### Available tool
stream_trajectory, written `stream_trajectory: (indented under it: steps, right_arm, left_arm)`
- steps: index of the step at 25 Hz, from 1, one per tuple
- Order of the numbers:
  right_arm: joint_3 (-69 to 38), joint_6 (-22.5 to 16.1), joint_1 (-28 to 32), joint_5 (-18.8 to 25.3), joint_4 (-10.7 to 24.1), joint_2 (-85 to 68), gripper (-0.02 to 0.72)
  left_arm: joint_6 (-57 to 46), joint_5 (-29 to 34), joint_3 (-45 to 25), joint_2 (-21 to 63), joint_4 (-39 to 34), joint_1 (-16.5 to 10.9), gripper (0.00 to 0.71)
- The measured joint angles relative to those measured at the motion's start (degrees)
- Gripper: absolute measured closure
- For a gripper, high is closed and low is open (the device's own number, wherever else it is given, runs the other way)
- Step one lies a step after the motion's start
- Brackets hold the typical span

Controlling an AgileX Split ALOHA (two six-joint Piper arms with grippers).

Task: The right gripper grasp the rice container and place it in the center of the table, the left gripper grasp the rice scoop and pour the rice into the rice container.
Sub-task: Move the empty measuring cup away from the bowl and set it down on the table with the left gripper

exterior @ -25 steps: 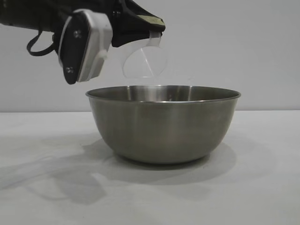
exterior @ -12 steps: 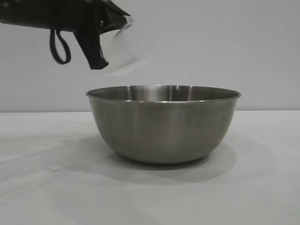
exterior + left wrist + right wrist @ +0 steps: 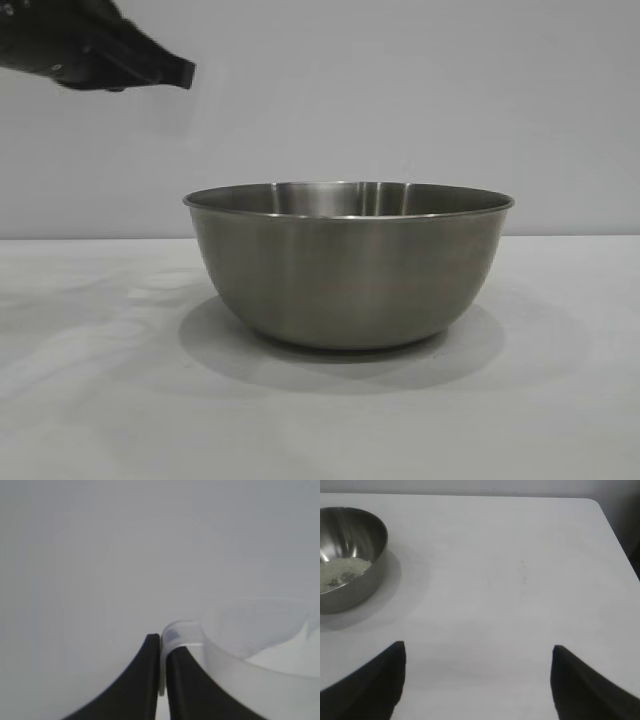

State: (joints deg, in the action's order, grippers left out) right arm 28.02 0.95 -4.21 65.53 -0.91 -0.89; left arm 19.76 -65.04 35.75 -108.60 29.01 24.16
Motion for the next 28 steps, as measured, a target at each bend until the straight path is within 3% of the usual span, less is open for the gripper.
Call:
stream_trajectory:
  steps: [5,14,23,24,25,28]
  right_arm:
    - [0.0,0.0,0.0,0.0,0.0,0.0,0.167]
    - [0.0,0.0,0.0,0.0,0.0,0.0,0.167]
    - [0.0,0.0,0.0,0.0,0.0,0.0,0.167]
    - [0.0,0.0,0.0,0.0,0.0,0.0,0.167]
    - [0.0,0.0,0.0,0.0,0.0,0.0,0.167]
    - [0.0,0.0,0.0,0.0,0.0,0.0,0.167]
  left_arm:
    - [-2.6,0.0,-3.7,-0.3,1.5,0.0,0.710]
    - [-4.1,0.0,-4.0,-8.1,-0.4,0.0,0.710]
    - [-9.1,-1.0,-4.3,-10.5,-0.6,0.0,0.710]
    - [-9.2,-1.0,-4.9,-10.5,-0.6,0.0,0.661]
    - [-9.2,-1.0,-5.6,-10.5,-0.9,0.0,0.661]
    - [-10.3,-1.0,-8.6,-10.2,-2.0,0.0,0.494]
